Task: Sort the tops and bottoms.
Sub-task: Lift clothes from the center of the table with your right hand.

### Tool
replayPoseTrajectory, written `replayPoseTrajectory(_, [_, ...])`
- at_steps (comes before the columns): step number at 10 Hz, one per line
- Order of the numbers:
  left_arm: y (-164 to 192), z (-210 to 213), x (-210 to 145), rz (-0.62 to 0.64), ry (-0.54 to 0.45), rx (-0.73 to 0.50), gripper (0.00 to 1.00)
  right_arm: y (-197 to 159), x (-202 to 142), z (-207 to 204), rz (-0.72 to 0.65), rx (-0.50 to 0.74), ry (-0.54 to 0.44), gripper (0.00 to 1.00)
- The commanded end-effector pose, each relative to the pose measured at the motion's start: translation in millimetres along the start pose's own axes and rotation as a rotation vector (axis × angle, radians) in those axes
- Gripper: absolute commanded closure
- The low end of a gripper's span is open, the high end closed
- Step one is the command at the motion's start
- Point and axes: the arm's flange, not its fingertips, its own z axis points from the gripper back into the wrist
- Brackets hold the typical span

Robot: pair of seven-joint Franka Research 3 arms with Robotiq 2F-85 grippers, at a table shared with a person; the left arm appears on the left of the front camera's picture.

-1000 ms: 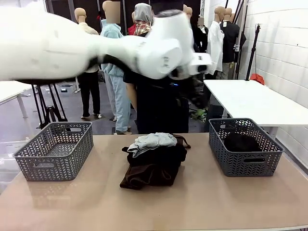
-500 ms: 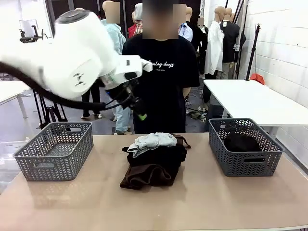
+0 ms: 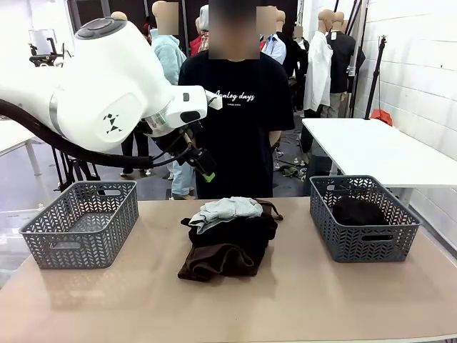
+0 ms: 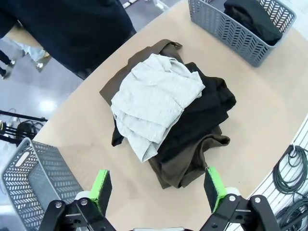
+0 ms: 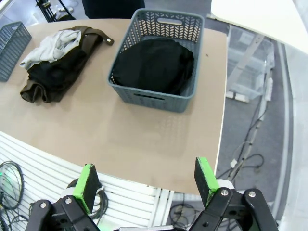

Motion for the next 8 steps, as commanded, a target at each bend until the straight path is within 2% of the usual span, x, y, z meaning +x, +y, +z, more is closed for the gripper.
replayPoseTrajectory(1, [26, 1, -7, 0.101, -0.066, -0.043, 0.0, 1, -1, -1, 0.003, 0.002, 0.01, 0.0])
replayPoseTrajectory(2, [54, 9, -23, 0.188, -0.071, -0.016, 0.0, 1, -1, -1, 0.003, 0.002, 0.01, 0.0])
replayPoseTrajectory(3, [70, 20, -37, 0.2, -0.094, -0.078, 0.0, 1, -1, -1, 0.003, 0.002, 0.01, 0.0])
replayPoseTrajectory(4, [86, 28, -51, 0.21, -0.069, -0.07, 0.0, 1, -1, -1, 0.003, 0.002, 0.01, 0.0])
replayPoseTrajectory(7, [98, 41, -74, 0.138, 0.005, -0.031, 0.0, 1, -1, -1, 0.003, 0.002, 0.01, 0.0])
replayPoseTrajectory(8, [98, 39, -75, 0.139, -0.021, -0.037, 0.0, 1, -1, -1, 0.003, 0.002, 0.01, 0.0])
